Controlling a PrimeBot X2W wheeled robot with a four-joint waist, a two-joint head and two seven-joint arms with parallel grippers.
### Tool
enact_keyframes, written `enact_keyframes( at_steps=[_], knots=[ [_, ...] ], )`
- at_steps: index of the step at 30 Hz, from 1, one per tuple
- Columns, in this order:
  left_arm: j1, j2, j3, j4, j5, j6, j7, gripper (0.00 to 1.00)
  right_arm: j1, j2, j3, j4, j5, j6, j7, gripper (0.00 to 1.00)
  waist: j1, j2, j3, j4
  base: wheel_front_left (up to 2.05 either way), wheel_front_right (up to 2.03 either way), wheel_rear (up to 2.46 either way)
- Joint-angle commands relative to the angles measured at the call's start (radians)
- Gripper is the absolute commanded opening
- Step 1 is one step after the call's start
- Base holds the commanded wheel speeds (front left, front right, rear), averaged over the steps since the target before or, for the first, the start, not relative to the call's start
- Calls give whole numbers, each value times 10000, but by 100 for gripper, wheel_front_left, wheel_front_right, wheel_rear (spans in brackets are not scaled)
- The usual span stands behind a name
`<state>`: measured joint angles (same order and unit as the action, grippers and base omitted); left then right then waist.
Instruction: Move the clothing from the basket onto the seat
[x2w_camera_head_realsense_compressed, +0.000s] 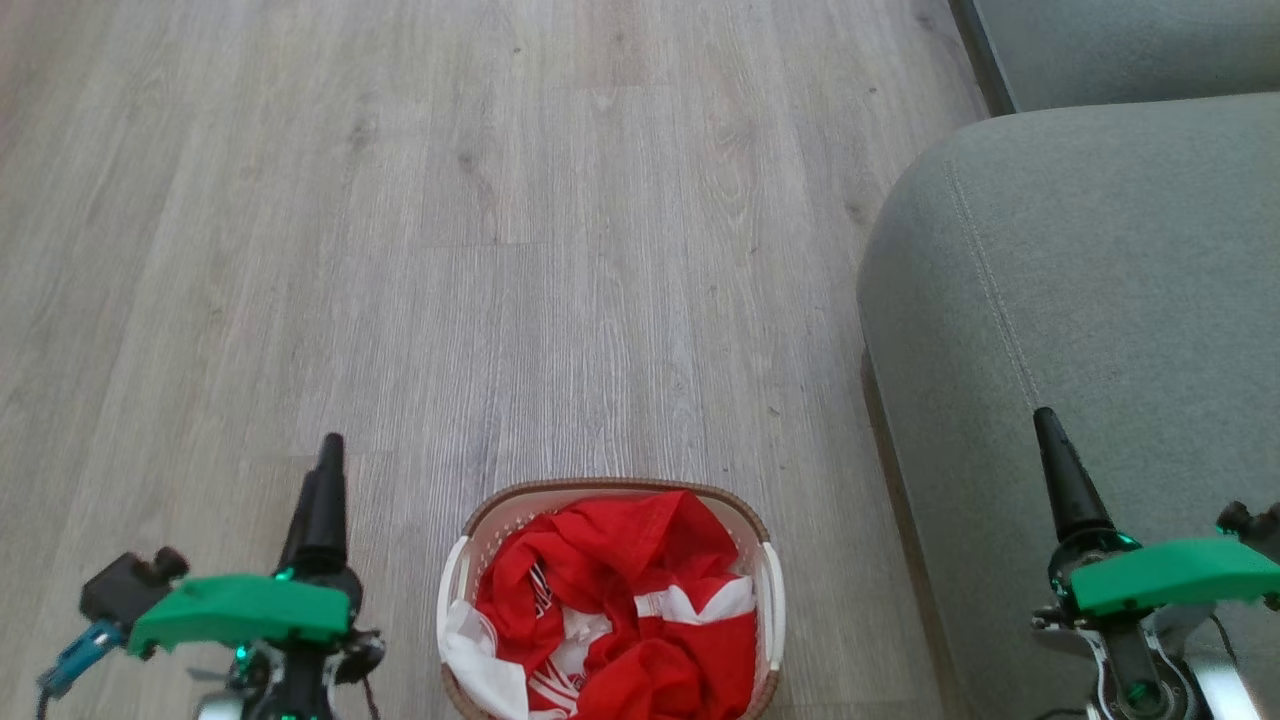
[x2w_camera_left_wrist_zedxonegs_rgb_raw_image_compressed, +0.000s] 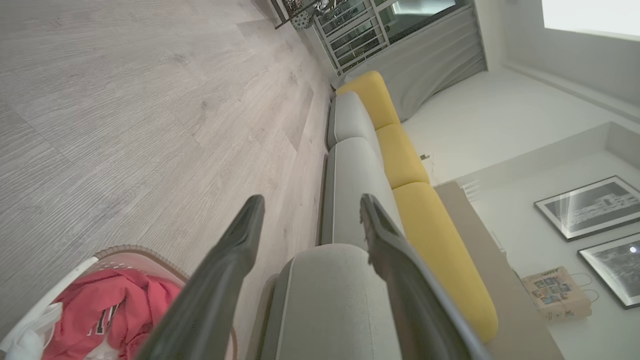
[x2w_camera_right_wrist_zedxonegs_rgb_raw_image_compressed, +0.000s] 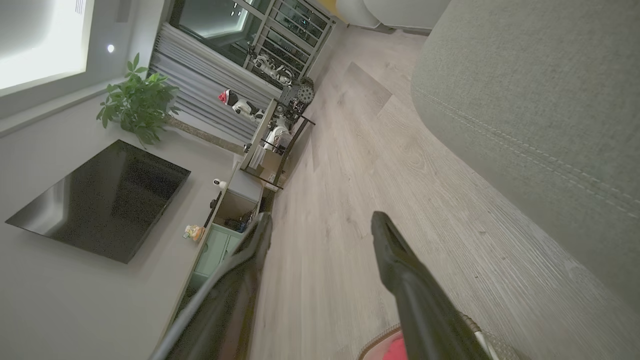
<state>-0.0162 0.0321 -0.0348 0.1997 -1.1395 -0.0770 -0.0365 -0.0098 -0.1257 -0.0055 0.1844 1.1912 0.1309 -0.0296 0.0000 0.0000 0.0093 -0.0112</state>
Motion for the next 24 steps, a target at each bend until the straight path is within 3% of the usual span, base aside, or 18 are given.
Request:
enact_keyframes(
  at_steps=[1,24],
  knots=[
    [-477,111,-18,-403,403,86,-100,100,-513,-224,116,-450,-381,-1,-150,100,0,0,2,-7,0,0,0],
    [-564,133,-854,-628,4099,810,-773,100,-559,-554,634,-655,-3509,-1,-829,100,0,0,10,-55,0,0,0]
  ],
)
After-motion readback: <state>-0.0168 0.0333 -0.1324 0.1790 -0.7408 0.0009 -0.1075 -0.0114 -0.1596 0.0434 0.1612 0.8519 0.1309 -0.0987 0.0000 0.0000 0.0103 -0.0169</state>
